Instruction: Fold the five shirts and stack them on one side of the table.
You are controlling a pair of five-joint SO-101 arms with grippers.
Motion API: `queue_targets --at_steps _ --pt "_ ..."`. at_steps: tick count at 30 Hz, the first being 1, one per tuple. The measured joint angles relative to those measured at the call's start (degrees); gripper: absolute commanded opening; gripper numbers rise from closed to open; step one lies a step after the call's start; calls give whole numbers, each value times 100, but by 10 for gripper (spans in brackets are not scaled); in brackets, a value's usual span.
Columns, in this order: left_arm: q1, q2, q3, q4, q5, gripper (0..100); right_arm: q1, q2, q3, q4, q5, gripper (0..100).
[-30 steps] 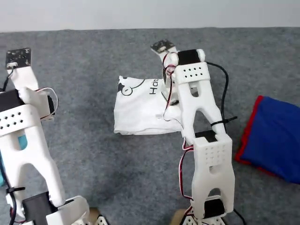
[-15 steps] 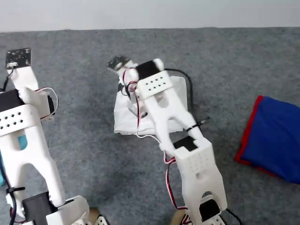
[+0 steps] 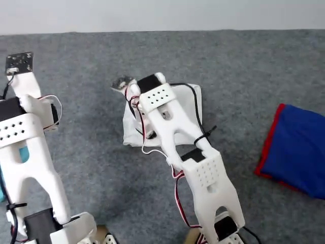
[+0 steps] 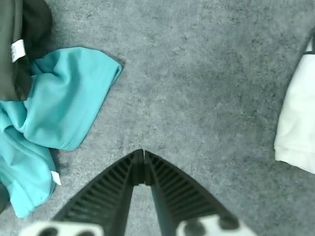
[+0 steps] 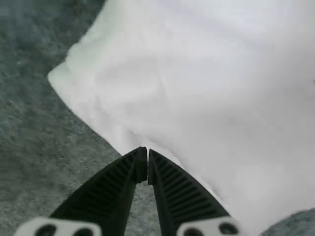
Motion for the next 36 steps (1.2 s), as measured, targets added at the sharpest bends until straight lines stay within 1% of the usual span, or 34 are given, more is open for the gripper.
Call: queue_targets --at_steps 3,6,10,12,16,21,26,31,36 --pt "-325 -229 0 -97 88 4 -18 -237 0 -149 0 11" --pt "-686 -527 9 -176 167 4 -62 -255 0 -510 -123 13" --pt "-1029 -853 18 -193 193 4 -325 -255 0 -1064 -703 12" --pt "-1152 -932 26 -193 193 5 -484 -105 0 -1310 -870 11" --pt "-1319 -967 97 -193 193 5 -695 510 0 -1635 -967 10" --pt "-1512 -976 299 -193 202 5 -870 800 -18 -1442 -976 10" --pt "-1521 -976 369 -193 211 5 -897 800 -123 -1301 -976 10" --pt "-1521 -976 369 -193 211 5 -949 519 -519 -958 -976 10" --pt "-1521 -976 369 -193 211 5 -949 484 -571 -545 -976 10"
